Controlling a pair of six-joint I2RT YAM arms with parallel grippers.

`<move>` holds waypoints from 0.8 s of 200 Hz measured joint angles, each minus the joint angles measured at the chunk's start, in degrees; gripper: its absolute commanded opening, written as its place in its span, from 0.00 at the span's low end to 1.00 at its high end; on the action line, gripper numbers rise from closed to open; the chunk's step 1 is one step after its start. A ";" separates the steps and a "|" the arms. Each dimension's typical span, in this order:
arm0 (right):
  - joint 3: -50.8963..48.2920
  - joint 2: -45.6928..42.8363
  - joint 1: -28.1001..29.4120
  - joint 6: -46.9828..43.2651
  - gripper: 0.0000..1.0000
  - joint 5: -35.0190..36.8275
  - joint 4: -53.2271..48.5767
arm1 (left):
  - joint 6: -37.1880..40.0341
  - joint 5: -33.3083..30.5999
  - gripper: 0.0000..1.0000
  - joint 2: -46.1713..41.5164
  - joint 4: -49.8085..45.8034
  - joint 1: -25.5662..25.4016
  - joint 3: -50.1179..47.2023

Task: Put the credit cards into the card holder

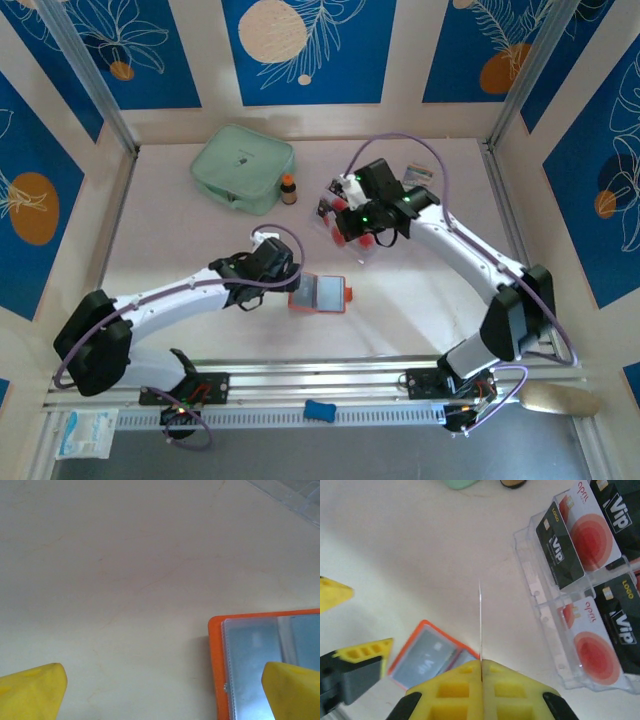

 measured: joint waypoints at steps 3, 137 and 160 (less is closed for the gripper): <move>-1.09 -0.85 -0.28 0.63 0.00 -0.72 0.87 | 0.17 0.00 1.00 0.11 -0.09 -0.04 0.22; -46.38 -25.03 -3.63 37.62 0.00 -11.13 37.81 | 2.75 -2.93 1.00 6.49 -3.74 -4.52 5.88; -48.83 -25.83 -1.51 40.52 0.00 -10.10 41.29 | 2.73 -3.39 1.00 6.93 -3.76 -5.01 5.88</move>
